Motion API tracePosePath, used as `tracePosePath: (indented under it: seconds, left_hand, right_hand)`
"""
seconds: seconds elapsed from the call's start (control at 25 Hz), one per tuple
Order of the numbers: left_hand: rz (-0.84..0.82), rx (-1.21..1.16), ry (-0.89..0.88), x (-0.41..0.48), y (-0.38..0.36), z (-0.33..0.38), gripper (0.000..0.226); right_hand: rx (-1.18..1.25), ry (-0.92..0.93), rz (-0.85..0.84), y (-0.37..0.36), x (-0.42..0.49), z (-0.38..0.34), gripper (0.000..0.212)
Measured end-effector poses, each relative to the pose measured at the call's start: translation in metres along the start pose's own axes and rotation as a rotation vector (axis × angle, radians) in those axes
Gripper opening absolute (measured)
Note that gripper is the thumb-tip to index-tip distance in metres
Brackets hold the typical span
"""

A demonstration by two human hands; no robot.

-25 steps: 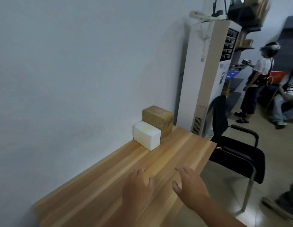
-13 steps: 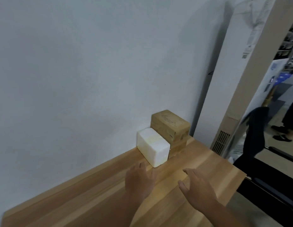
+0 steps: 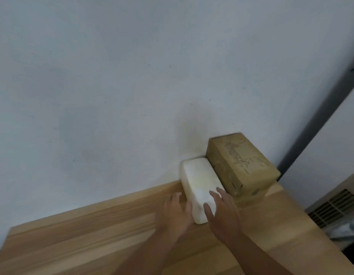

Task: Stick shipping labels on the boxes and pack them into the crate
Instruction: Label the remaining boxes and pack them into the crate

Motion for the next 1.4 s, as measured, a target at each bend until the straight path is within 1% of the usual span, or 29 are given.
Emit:
tracePosePath:
  seconds: [0.08,0.24,0.32,0.36,0.48,0.64,0.72,0.92,0.96,1.0,1.04,1.08,1.16,1.2,1.24,1.28,1.32,1.36,1.4]
  left_hand:
    - [0.006,-0.012,0.014,0.018,-0.011,0.002,0.061]
    - [0.003,-0.061,0.082,0.053,-0.041,-0.003,0.07]
    - [-0.03,-0.103,0.087,0.06,-0.058,-0.005,0.073]
    - [-0.039,-0.155,0.078,0.061,-0.066,-0.006,0.071]
    - [-0.002,-0.346,0.041,0.054,-0.073,-0.013,0.06]
    - [0.01,-0.366,0.024,0.03,-0.07,-0.024,0.06]
    - [0.035,-0.334,0.021,0.02,-0.061,-0.028,0.059]
    - [0.094,-0.368,0.028,-0.002,-0.029,-0.036,0.061]
    - [0.127,-0.386,0.025,-0.007,-0.02,-0.035,0.061]
    - [0.173,-0.407,0.027,-0.011,-0.011,-0.035,0.06]
    - [0.219,-0.438,0.037,-0.015,-0.002,-0.034,0.06]
    - [0.255,-0.488,0.05,-0.02,0.007,-0.033,0.062]
    - [0.278,-0.591,0.063,-0.03,0.016,-0.031,0.074]
    - [0.276,-0.606,0.059,-0.035,0.021,-0.03,0.077]
    - [0.28,-0.609,0.054,-0.039,0.025,-0.029,0.079]
    - [0.286,-0.616,0.05,-0.044,0.03,-0.027,0.083]
    - [0.287,-0.632,0.049,-0.048,0.035,-0.026,0.091]
    - [0.28,-0.64,0.048,-0.052,0.04,-0.025,0.101]
    - [0.267,-0.628,0.046,-0.055,0.044,-0.024,0.11]
  right_hand:
    - [-0.039,0.009,-0.023,-0.011,0.022,-0.002,0.055]
    - [-0.142,-0.064,-0.11,-0.036,0.053,0.011,0.065]
    - [-0.162,-0.084,-0.1,-0.04,0.057,0.012,0.072]
    - [-0.138,-0.084,-0.079,-0.04,0.058,0.011,0.075]
    - [0.131,-0.124,-0.061,-0.04,0.055,0.015,0.075]
    - [0.409,-0.247,-0.21,-0.063,0.045,0.025,0.067]
    - [0.434,-0.271,-0.243,-0.07,0.036,0.022,0.063]
    - [0.521,-0.274,-0.201,-0.065,0.011,0.008,0.061]
    - [0.551,-0.27,-0.192,-0.062,0.007,0.004,0.056]
    - [0.603,-0.259,-0.182,-0.057,0.003,0.0,0.044]
    - [0.693,-0.243,-0.167,-0.049,0.0,-0.004,0.026]
    - [0.789,-0.235,-0.15,-0.04,-0.002,-0.007,0.014]
    - [0.902,-0.28,-0.142,-0.025,-0.007,-0.006,0.017]
    - [0.926,-0.33,-0.192,-0.024,-0.012,-0.005,0.017]
    - [0.936,-0.369,-0.287,-0.027,-0.016,-0.007,0.039]
    - [0.937,-0.415,-0.424,-0.034,-0.022,-0.009,0.073]
    - [0.938,-0.457,-0.547,-0.039,-0.03,-0.011,0.102]
    - [0.929,-0.459,-0.623,-0.038,-0.038,-0.016,0.121]
    - [0.913,-0.432,-0.653,-0.034,-0.042,-0.02,0.131]
Point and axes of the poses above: each hand's wrist, its own x-axis towards the middle knuckle, its own y-axis out of the back of the hand, z = x × y, the point moved 9 cm from there along x, towards the middle knuckle, and after that the axes turned 15 degrees about -y, right-handed, at the moved point
